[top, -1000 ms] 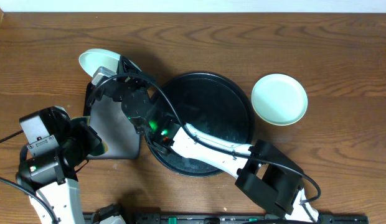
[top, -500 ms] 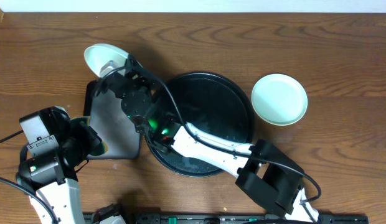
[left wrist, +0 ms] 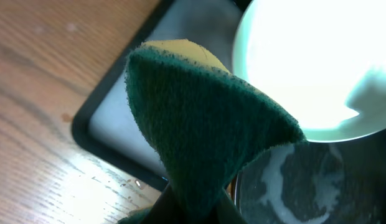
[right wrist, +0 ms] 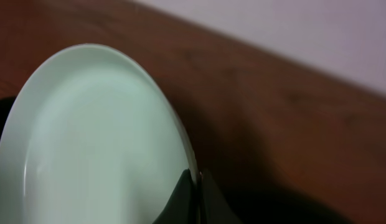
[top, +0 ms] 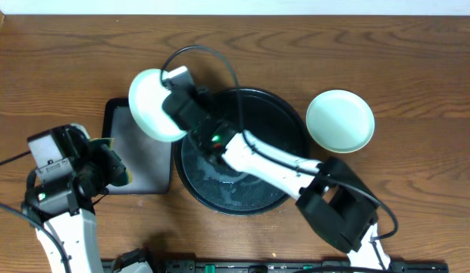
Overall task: Clean dirty plates on tray and stack at the side
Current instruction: 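Swing the tilted plate left over the rectangular tray, then back right, then carry the plate right and lower it onto the light-blue plate stack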
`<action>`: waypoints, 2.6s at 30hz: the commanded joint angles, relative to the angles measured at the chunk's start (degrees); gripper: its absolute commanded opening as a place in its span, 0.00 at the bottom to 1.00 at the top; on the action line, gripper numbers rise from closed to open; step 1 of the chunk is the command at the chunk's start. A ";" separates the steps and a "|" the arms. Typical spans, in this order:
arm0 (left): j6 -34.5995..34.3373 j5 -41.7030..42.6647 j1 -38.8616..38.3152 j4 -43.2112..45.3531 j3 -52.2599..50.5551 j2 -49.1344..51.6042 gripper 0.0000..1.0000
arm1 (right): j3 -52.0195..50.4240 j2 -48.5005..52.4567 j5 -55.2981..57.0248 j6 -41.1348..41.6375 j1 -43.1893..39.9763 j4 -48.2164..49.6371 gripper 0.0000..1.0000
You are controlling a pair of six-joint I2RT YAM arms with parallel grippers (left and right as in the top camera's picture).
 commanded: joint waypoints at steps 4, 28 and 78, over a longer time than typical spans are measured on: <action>4.07 1.16 -3.39 1.44 0.15 5.44 0.07 | 0.85 -13.20 -24.83 10.91 -9.18 -11.87 0.01; 10.10 -1.66 -14.27 19.65 0.15 32.13 0.08 | -3.34 -23.56 -28.89 1.20 -53.37 -57.83 0.01; 10.88 -4.20 -14.32 23.39 -1.44 34.14 0.17 | -26.05 -23.34 -45.27 -10.19 -42.86 -30.86 0.37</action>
